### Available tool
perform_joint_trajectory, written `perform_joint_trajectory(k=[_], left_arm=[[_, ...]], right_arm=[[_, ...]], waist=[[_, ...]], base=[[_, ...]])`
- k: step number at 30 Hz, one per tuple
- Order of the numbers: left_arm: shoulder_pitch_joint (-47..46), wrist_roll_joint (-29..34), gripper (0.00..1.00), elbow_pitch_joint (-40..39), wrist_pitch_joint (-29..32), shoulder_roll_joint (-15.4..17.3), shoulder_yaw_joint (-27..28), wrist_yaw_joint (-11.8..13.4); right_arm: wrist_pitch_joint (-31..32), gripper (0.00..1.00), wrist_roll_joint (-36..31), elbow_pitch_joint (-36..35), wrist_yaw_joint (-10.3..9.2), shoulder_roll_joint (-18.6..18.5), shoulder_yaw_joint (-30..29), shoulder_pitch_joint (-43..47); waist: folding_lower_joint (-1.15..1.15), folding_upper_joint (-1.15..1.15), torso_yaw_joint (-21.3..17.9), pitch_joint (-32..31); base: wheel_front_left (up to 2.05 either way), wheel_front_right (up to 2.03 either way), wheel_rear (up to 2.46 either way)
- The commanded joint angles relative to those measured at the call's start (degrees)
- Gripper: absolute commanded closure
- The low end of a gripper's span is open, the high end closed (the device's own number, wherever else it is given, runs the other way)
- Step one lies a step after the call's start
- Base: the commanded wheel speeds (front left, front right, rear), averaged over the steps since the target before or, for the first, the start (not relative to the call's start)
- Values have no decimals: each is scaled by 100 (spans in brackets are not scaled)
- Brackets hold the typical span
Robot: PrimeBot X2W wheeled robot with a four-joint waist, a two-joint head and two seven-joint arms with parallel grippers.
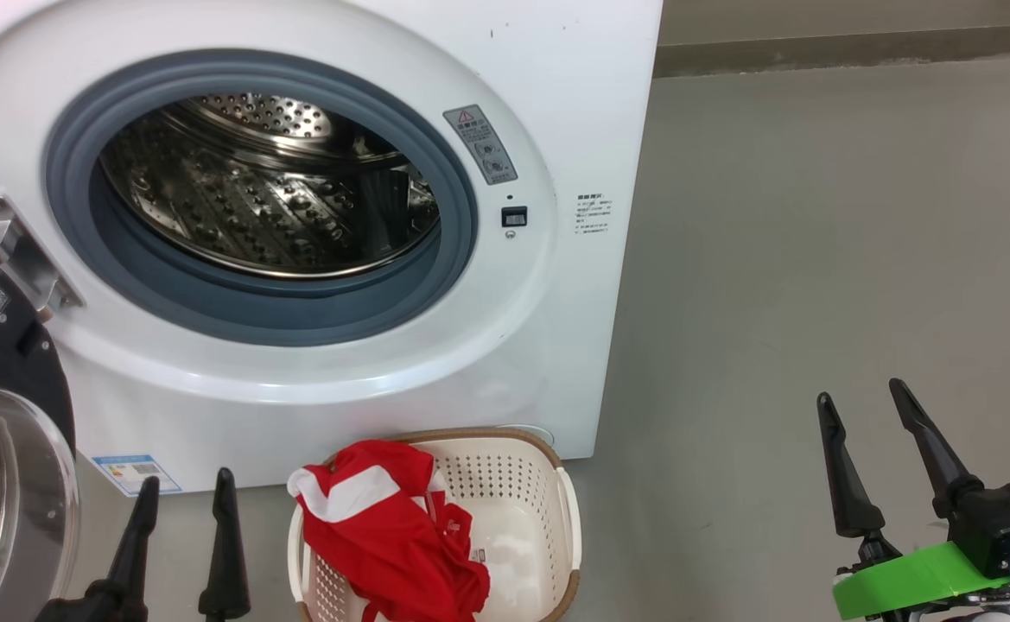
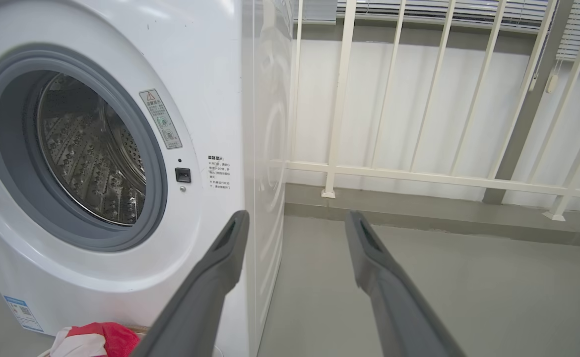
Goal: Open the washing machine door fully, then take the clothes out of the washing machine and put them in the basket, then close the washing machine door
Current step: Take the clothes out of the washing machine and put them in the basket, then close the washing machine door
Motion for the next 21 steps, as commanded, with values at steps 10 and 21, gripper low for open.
perform_joint_trajectory(k=[10,21], left_arm=[[-24,142,0,-63,-69,69,189,-18],[-9,179,0,-72,-69,69,118,1]], right_arm=[[-37,0,-4,-194,26,-49,85,-30],[-37,0,25,-181,26,-49,77,-13]], waist=[[0,0,25,-49],[0,0,4,-22]], base=[[0,0,0],[-50,50,0]])
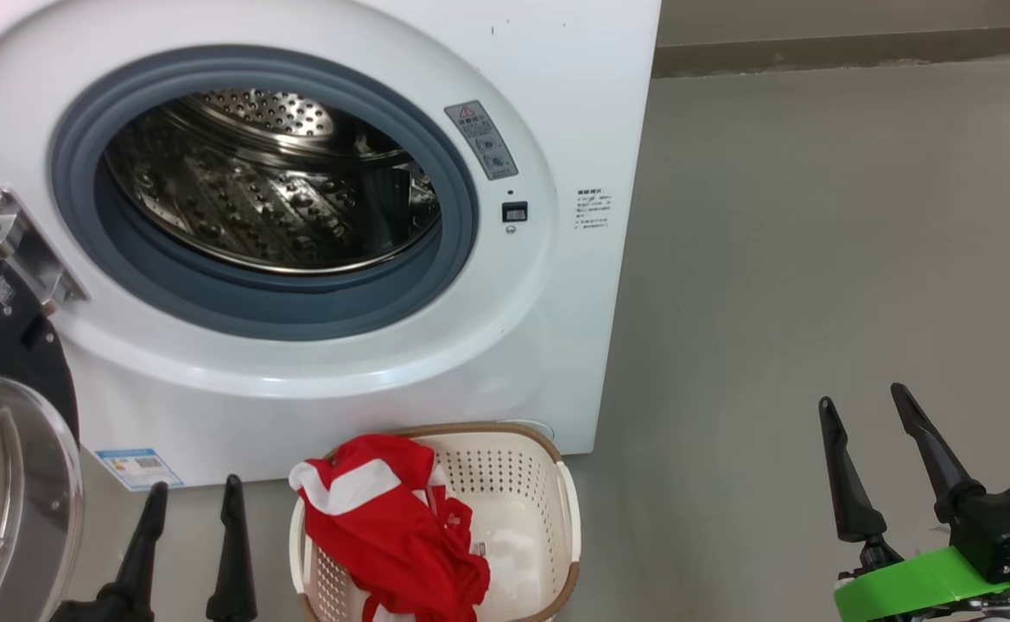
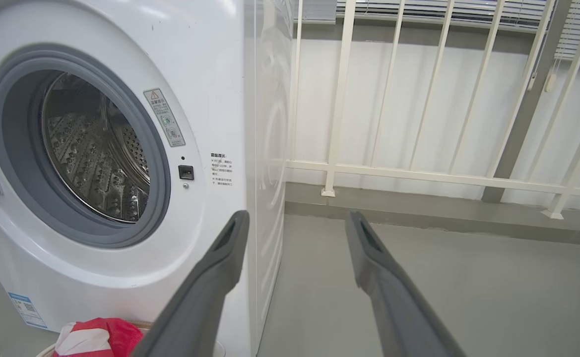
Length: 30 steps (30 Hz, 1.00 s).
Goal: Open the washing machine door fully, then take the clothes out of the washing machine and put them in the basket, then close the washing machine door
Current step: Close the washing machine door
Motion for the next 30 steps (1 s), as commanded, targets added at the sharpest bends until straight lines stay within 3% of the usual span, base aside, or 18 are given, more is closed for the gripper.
perform_joint_trajectory(k=[1,16,30], left_arm=[[-35,68,0,-148,-69,68,149,7],[-20,-3,0,-441,-69,68,25,-89],[-69,-15,0,-479,-69,68,-19,-35]], right_arm=[[-37,0,23,-145,26,-54,91,-79],[-37,0,5,-121,26,-54,84,-125],[-37,0,26,-89,26,-54,93,-174]], waist=[[0,0,-1,17],[0,0,19,100],[0,0,108,158]], base=[[-129,129,0],[-152,152,0],[-17,17,0]])
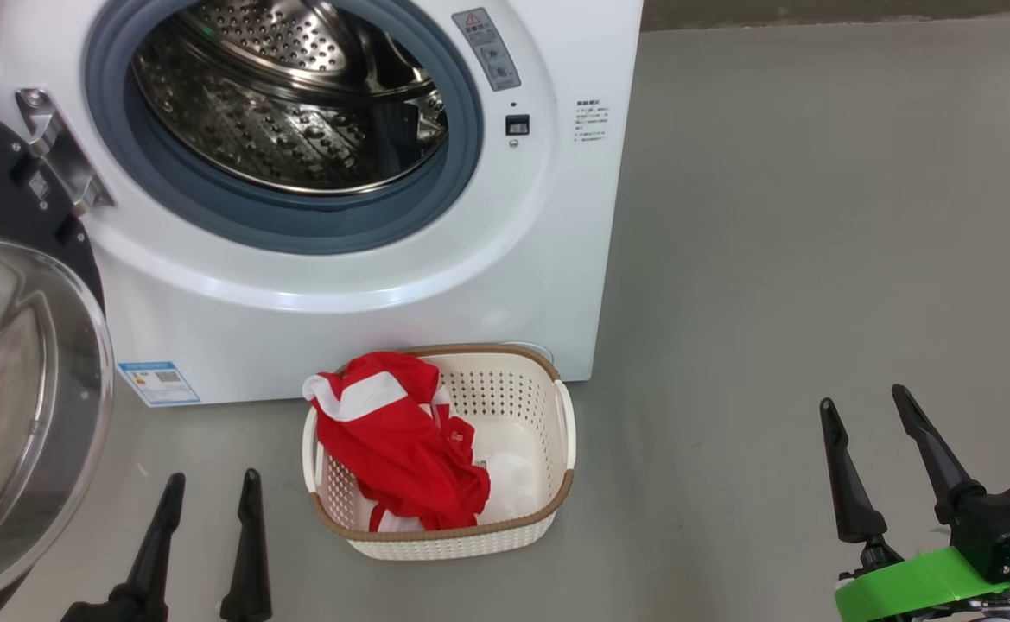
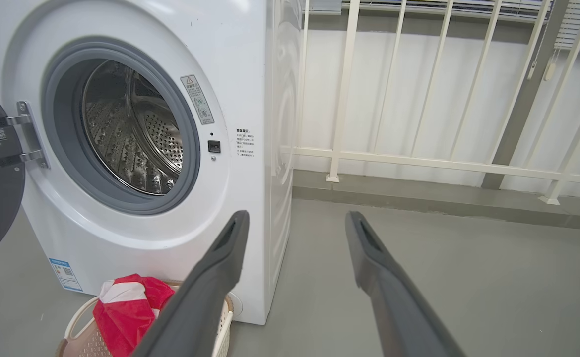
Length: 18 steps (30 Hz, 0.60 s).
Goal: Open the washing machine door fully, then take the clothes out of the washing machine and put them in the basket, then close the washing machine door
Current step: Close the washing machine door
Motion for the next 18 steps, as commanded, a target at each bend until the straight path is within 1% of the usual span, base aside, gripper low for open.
perform_joint_trajectory(k=[1,7,16,18], left_arm=[[-162,-36,0,-151,-69,63,168,5],[-229,4,0,-200,-69,63,167,61],[-255,22,0,-329,-69,63,143,190],[-248,14,0,-340,-69,63,140,204]], right_arm=[[-37,0,31,-124,26,-62,115,-170],[-37,0,30,-136,26,-62,141,-187],[-37,0,-46,-144,26,-62,212,-218],[-37,0,-58,-149,26,-62,216,-227]], waist=[[0,0,24,9],[0,0,207,56],[0,0,742,45],[0,0,809,43]], base=[[0,0,0],[0,0,0],[0,0,0],[0,0,0]])
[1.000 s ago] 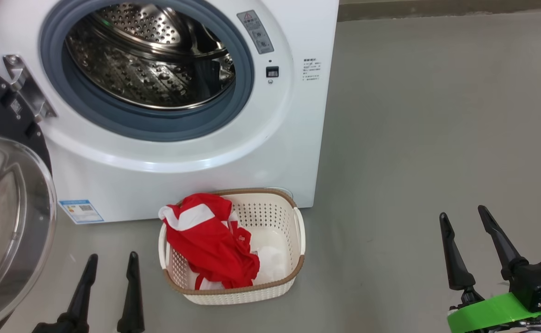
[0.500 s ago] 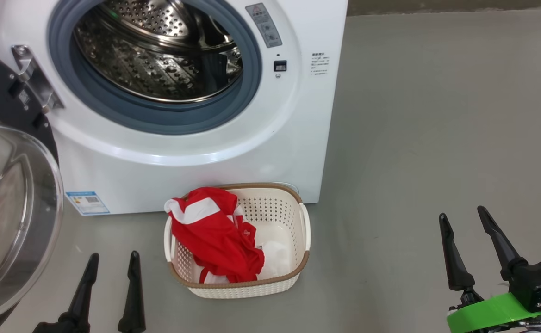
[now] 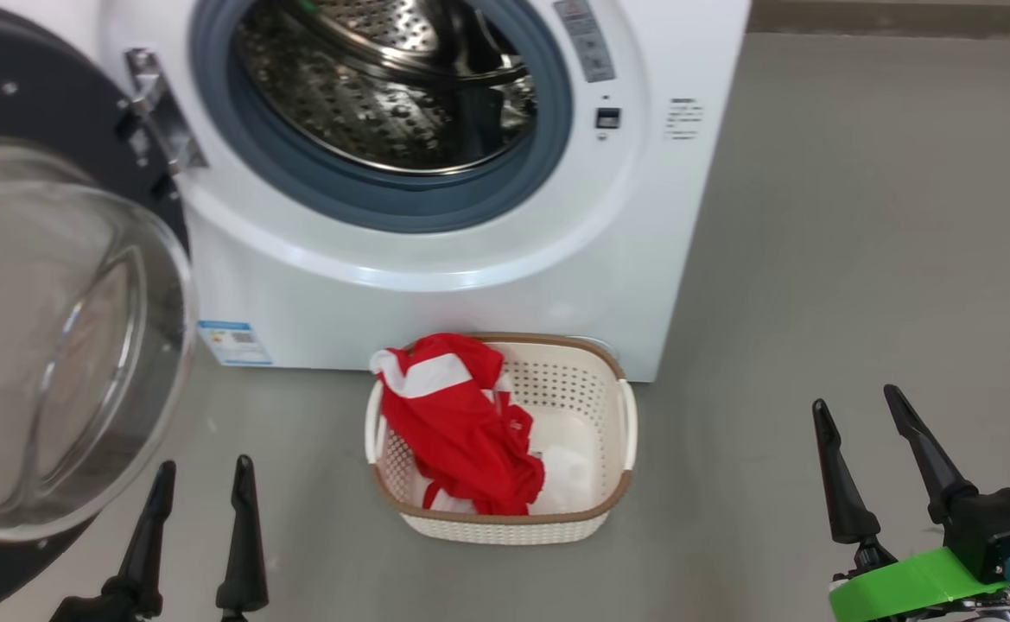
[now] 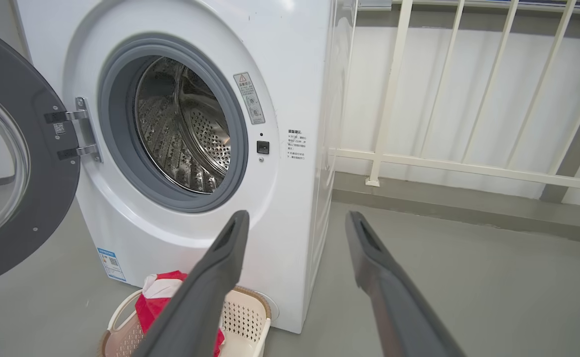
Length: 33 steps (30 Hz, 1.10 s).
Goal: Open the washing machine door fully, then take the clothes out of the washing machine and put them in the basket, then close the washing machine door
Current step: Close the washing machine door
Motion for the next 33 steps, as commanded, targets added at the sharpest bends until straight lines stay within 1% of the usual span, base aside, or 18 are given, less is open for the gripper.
perform_joint_trajectory(k=[1,6,7,9,19,27,33], left_arm=[[-187,13,0,-180,-69,62,170,65],[-142,75,0,-187,-69,62,155,107],[-129,123,0,-205,-69,63,171,134],[-123,125,0,-234,-69,63,185,160],[-104,85,0,-236,-69,63,141,124],[-101,124,0,-192,-69,66,152,209],[-83,93,0,-270,-69,65,165,286]], right_arm=[[-37,0,-57,-147,26,-62,153,-231],[-37,0,-115,-140,26,-62,195,-285],[-37,0,-123,-134,26,-62,218,-298],[-37,0,-127,-130,26,-62,251,-305],[-37,0,-114,-123,26,-62,456,-393],[-37,0,-133,-95,26,-62,603,-406],[-37,0,-150,-102,26,-62,653,-394]], waist=[[0,0,205,-11],[0,0,548,-52],[0,0,690,-77],[0,0,832,-90],[0,0,1557,-80],[0,0,2037,-114],[0,0,2296,-131]], base=[[0,0,0],[0,0,0],[0,0,0],[0,0,0],[0,0,0],[0,0,0],[0,0,0]])
